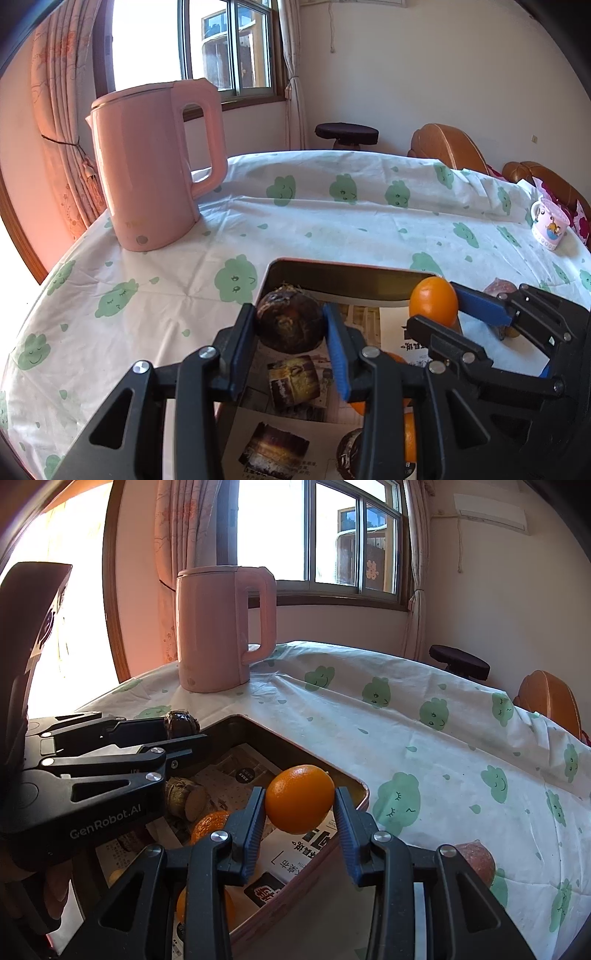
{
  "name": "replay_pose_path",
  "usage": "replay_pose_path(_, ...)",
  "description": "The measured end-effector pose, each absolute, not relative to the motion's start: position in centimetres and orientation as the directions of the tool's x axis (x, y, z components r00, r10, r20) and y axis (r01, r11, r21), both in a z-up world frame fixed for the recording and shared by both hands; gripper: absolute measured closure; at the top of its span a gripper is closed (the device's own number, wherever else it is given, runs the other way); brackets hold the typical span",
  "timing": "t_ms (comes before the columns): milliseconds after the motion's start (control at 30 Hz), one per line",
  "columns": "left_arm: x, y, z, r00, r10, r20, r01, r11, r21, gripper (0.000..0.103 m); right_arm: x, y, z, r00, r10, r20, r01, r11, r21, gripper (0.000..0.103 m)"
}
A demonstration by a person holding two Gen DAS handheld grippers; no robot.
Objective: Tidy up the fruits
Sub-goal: 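Lower the dark fruit and orange into the tin and open both grippers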
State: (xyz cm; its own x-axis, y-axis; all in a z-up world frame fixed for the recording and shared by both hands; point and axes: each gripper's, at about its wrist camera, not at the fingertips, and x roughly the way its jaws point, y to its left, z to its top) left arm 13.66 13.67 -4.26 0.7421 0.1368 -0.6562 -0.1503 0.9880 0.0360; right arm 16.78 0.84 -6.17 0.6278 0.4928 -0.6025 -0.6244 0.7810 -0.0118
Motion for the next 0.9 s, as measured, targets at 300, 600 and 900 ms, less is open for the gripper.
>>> replay_pose_path(300, 14.1, 13.6, -4.6, 0.719, 0.137, -0.681, -0.142, 0.989, 0.048, 0.064, 16.7, 1.5, -6.4, 0.625, 0.474, -0.620, -0.628, 0.777, -0.038, 0.063)
replay_pose_path(600, 14.3, 13.7, -5.0, 0.710, 0.132, -0.692, -0.143, 0.989, 0.041, 0.063, 16.4, 2.0, -6.6, 0.633, 0.451, -0.629, -0.626, 0.776, -0.074, 0.063)
replay_pose_path(900, 14.2, 13.6, -4.8, 0.717, 0.134, -0.685, -0.139, 0.989, 0.048, 0.057, 16.2, 1.9, -6.4, 0.645, 0.451, -0.617, -0.623, 0.778, -0.082, 0.045)
